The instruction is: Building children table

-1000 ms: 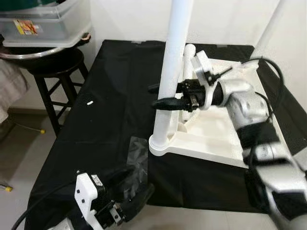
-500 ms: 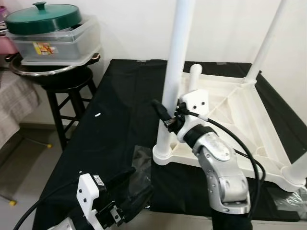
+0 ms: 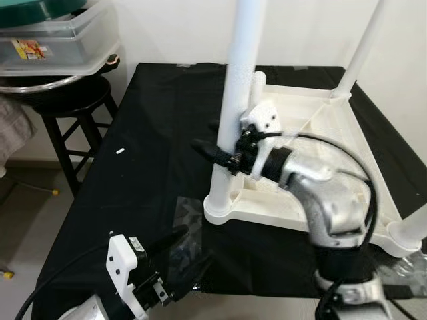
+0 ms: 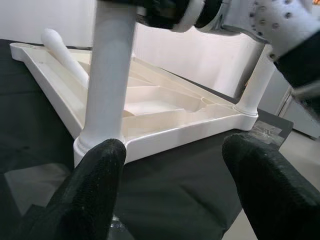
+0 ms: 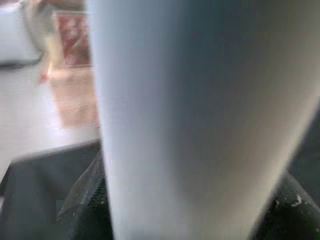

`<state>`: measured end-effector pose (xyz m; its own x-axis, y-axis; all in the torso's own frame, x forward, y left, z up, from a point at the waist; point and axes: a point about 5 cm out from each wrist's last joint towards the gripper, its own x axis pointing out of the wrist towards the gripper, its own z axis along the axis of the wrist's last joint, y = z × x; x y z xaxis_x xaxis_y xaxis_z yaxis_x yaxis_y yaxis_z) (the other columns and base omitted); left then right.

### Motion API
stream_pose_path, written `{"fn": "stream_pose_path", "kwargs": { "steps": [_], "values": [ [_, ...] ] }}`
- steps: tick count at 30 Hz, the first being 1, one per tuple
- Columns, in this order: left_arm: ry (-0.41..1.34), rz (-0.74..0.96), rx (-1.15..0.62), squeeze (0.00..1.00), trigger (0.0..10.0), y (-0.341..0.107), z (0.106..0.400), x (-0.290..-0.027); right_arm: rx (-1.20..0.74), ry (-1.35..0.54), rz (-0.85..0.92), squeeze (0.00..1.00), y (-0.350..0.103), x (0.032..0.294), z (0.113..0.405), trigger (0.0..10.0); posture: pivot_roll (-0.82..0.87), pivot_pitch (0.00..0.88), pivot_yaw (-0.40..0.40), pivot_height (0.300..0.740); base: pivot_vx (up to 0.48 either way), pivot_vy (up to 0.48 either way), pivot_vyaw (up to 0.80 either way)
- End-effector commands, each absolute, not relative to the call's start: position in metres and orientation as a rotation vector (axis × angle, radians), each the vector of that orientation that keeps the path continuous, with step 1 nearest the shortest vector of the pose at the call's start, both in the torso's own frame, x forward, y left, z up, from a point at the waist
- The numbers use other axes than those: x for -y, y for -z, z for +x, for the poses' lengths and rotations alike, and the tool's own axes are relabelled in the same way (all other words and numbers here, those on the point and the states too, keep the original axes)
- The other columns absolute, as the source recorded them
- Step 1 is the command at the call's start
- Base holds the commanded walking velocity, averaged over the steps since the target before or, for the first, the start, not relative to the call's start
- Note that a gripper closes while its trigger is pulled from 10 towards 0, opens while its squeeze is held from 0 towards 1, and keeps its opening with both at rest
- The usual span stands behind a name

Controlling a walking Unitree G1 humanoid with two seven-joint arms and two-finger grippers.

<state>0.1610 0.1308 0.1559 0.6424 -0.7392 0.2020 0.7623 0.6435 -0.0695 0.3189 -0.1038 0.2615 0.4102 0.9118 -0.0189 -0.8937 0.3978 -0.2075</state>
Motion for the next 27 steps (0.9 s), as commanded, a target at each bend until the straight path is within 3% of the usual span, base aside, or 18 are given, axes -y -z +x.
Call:
{"fn": "stream_pose_path", "kwargs": {
  "steps": [1,15,16,27],
  "values": [
    [0.859,-0.158,0.159,0.0,10.0,-0.157,0.158,-0.13,0.067,-1.31,-0.257,0.0,-0.263,0.113,0.323,10.0,0.13,0.145,-0.05,0.74,0.0,0.0,0.0],
    [0.858,-0.161,0.153,0.0,10.0,-0.158,0.154,-0.13,0.121,-1.405,-0.187,0.0,-0.287,0.124,0.355,10.0,0.15,0.153,-0.052,0.74,0.0,0.0,0.0],
    [0.858,-0.162,0.151,0.0,10.0,-0.158,0.153,-0.13,0.118,-1.457,-0.16,0.0,-0.286,0.129,0.357,0.0,0.15,0.155,-0.052,0.74,0.0,0.0,0.0],
    [0.857,-0.163,0.148,0.0,10.0,-0.157,0.154,-0.13,0.141,-1.398,-0.15,0.0,-0.274,0.129,0.359,0.0,0.14,0.15,-0.056,0.74,0.0,0.0,0.0]
  ]
}}
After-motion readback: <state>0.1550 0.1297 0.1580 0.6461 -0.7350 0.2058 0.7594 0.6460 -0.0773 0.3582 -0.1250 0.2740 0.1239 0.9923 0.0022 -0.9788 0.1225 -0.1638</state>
